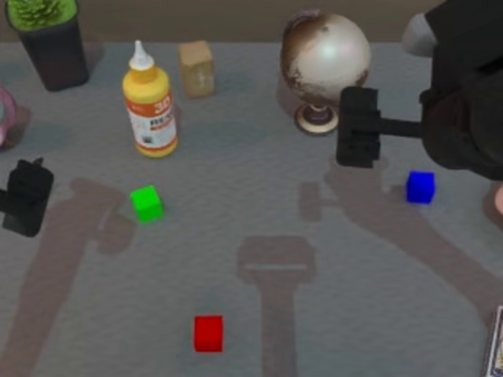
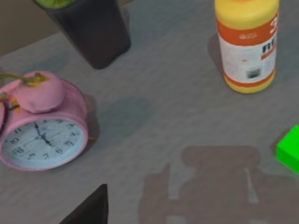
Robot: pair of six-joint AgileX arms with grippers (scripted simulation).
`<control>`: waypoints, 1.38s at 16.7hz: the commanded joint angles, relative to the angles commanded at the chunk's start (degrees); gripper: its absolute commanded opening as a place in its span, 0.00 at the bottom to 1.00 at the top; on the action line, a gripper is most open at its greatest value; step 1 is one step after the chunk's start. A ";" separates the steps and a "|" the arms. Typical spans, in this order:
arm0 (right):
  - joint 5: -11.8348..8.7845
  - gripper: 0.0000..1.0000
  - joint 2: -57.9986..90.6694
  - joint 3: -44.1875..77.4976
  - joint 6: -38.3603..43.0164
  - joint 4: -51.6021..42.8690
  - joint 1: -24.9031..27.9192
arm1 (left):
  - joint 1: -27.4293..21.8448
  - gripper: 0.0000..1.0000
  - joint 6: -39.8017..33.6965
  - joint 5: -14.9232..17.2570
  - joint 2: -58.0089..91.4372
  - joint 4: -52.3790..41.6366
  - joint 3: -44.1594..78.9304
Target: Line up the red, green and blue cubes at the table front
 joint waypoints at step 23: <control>-10.61 1.00 -78.29 -69.79 -35.75 45.11 -37.11 | -10.54 1.00 29.20 0.00 80.27 -38.75 61.03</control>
